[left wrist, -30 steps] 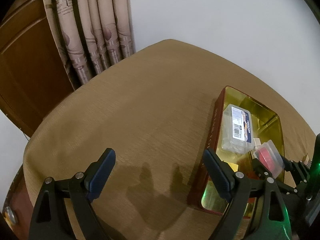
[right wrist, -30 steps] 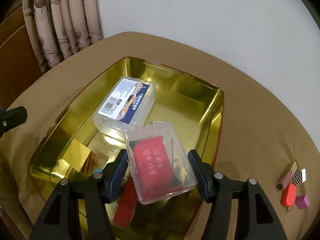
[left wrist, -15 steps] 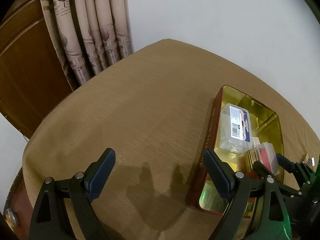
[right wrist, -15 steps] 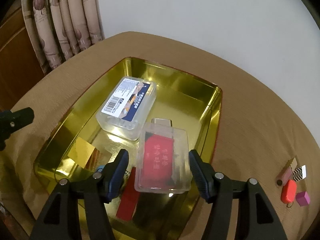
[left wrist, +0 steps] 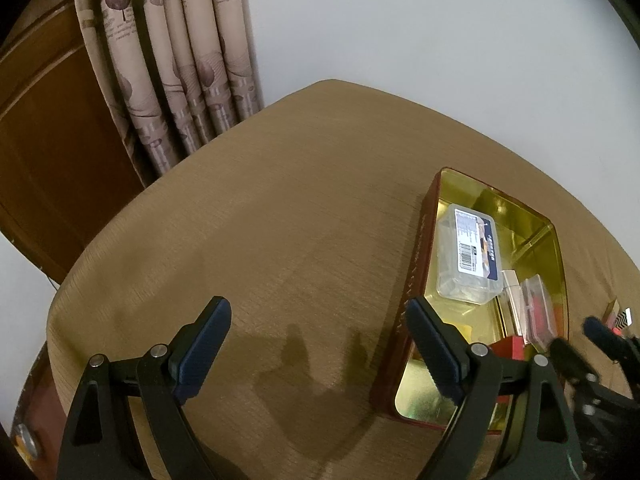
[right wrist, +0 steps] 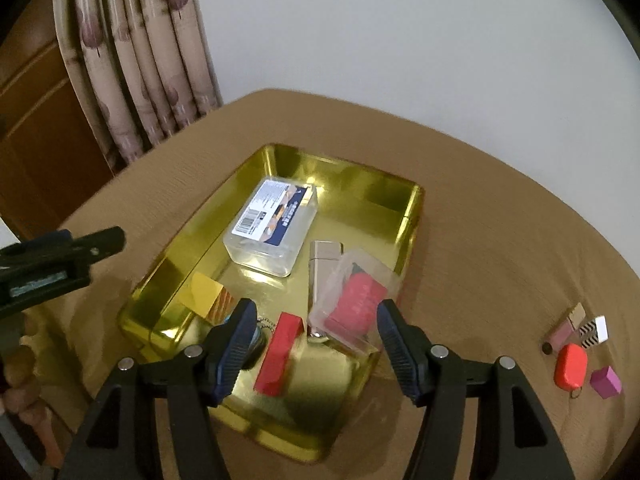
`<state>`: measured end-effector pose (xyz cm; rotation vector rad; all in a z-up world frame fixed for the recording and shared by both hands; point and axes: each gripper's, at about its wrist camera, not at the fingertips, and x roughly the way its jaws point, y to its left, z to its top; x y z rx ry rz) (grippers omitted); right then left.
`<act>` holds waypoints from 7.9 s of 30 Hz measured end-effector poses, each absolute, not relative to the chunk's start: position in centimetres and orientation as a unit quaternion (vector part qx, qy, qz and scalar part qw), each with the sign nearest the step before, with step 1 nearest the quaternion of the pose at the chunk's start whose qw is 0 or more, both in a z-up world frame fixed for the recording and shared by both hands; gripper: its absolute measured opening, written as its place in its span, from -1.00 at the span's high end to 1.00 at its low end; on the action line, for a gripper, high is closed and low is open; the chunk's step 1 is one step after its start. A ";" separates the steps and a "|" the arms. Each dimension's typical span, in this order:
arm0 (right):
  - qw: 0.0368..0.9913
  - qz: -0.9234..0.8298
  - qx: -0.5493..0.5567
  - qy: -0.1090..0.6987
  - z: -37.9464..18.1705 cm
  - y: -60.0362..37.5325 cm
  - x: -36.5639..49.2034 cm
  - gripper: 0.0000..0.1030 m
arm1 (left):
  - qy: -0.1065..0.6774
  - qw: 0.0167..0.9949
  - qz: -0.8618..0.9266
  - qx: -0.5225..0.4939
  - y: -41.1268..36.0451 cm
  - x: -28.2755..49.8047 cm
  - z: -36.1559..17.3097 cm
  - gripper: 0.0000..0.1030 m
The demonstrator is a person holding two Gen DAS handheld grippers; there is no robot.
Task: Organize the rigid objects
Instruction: 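Open the right gripper to release the clear box in the tin, then move the right gripper to the pink block and grasp it, then reach the left gripper to the red square tape measure and close on it, then carry the tape measure with the left gripper and lower it into the gold tin, then open the left gripper to release the tape measure in the tin, then carry the pink block with the right gripper and lower it into the tin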
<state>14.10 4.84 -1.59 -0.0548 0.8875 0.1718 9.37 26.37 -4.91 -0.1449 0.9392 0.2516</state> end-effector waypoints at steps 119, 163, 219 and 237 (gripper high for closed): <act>0.889 -0.196 0.088 0.403 -8.9 -33.8 1.2 0.71 | 0.520 0.826 -0.190 0.109 -11.6 7.1 -7.4 0.17; 0.888 -0.201 0.075 0.407 -9.0 -32.4 2.1 0.71 | 0.548 0.836 0.001 -0.004 15.8 15.2 -7.3 0.17; 0.876 -0.224 0.051 0.424 -8.2 -30.4 2.8 0.72 | 0.437 0.896 0.054 0.057 18.3 6.7 -4.3 -0.39; 0.915 -0.048 0.028 0.399 -2.9 -14.1 6.4 0.71 | 0.444 0.894 0.061 0.015 20.3 7.2 -4.8 -0.54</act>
